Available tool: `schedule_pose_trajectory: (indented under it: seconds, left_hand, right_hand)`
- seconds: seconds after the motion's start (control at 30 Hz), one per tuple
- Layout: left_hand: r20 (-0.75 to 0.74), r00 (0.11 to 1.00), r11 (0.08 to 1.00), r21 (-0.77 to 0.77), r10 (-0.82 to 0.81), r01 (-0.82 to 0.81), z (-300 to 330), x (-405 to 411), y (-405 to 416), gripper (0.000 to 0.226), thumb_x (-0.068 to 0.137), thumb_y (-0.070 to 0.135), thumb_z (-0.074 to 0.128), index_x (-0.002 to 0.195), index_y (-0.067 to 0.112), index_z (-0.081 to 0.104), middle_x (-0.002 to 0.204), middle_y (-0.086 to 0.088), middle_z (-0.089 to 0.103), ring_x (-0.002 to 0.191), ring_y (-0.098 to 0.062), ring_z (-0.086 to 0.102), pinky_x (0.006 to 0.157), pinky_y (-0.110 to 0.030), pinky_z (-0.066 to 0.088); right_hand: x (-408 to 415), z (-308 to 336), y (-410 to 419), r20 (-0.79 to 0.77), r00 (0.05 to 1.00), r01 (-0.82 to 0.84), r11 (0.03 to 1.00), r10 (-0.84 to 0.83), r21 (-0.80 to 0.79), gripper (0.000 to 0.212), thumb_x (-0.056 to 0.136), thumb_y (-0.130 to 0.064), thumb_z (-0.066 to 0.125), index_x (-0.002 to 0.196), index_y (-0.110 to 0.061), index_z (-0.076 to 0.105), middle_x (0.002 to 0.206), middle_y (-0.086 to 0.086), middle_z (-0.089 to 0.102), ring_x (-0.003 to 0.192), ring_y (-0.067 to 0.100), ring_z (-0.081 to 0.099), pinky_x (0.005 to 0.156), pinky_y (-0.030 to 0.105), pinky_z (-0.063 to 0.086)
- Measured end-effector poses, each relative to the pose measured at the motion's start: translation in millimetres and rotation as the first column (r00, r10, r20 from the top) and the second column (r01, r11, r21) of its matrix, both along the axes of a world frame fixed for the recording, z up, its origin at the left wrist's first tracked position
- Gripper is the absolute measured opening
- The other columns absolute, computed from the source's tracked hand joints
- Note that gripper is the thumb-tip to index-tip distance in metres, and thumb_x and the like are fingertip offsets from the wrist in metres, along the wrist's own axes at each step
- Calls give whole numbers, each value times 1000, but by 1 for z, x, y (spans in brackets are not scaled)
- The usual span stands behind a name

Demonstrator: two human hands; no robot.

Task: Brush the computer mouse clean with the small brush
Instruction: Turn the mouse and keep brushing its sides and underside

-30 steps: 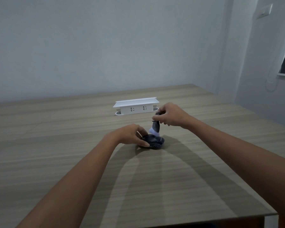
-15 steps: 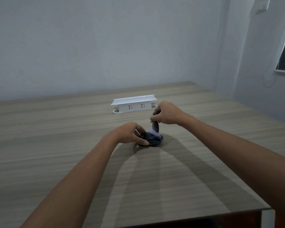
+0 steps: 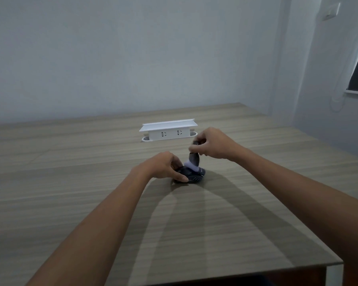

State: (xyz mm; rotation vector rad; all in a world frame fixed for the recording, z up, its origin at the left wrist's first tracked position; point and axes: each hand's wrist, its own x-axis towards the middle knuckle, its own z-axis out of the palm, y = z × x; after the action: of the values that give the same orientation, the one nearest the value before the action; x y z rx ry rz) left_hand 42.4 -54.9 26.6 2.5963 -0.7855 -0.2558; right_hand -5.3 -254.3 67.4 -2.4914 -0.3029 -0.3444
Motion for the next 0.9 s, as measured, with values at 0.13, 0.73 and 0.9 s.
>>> schedule_pose_trajectory:
  seconds: [0.13, 0.73, 0.9]
  left_hand:
    - [3, 1000, 1000, 10, 9, -9, -1, 0, -2, 55, 72, 45, 86, 116, 14, 73, 104, -2, 76, 97, -19, 70, 90, -35, 58]
    - [51, 997, 997, 40, 61, -63, -7, -2, -7, 53, 71, 50, 85, 108, 12, 75, 100, -5, 75, 95, -24, 69, 88, -43, 57]
    - [47, 997, 997, 46, 64, -66, -6, -2, -7, 53, 71, 50, 84, 108, 13, 75, 99, -4, 75, 94, -23, 69, 87, -41, 57]
  right_hand:
    - [1, -6, -8, 46, 997, 66, 991, -61, -118, 14, 77, -17, 71, 75, -4, 76, 67, 11, 70, 55, 15, 52, 52, 25, 39]
    - [-10, -20, -22, 138, 990, -2, 994, 17, -110, 9, 78, -15, 68, 75, -9, 75, 64, -5, 63, 56, 5, 51, 55, 18, 38]
    - [-14, -25, -20, 150, 988, -44, 999, 46, -15, 11, 80, -21, 69, 74, -12, 73, 66, 1, 67, 58, 10, 54, 55, 22, 40]
